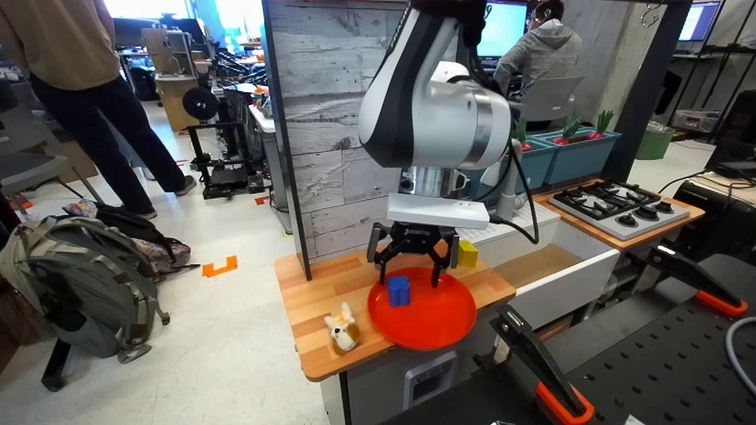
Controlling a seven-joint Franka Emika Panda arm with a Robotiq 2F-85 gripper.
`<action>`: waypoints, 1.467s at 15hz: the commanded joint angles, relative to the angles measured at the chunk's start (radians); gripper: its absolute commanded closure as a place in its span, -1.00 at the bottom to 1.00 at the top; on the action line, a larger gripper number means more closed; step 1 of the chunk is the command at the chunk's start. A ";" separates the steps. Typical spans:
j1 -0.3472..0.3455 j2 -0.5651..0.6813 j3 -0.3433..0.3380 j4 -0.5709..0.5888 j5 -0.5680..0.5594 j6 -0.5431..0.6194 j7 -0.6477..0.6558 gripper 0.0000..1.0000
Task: Remove the blue block from the orange plate
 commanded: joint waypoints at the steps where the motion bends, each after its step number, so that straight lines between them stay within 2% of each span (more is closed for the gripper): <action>1: 0.030 0.058 -0.010 0.075 -0.026 -0.006 0.029 -0.47; 8: 0.033 0.068 -0.009 0.102 -0.023 -0.005 0.026 0.64; 10: 0.029 0.053 -0.011 0.099 -0.021 -0.009 0.027 0.68; 16: -0.010 -0.095 0.006 0.022 0.000 -0.035 0.013 0.68; 22: -0.077 -0.126 -0.007 0.074 0.017 -0.070 0.023 0.68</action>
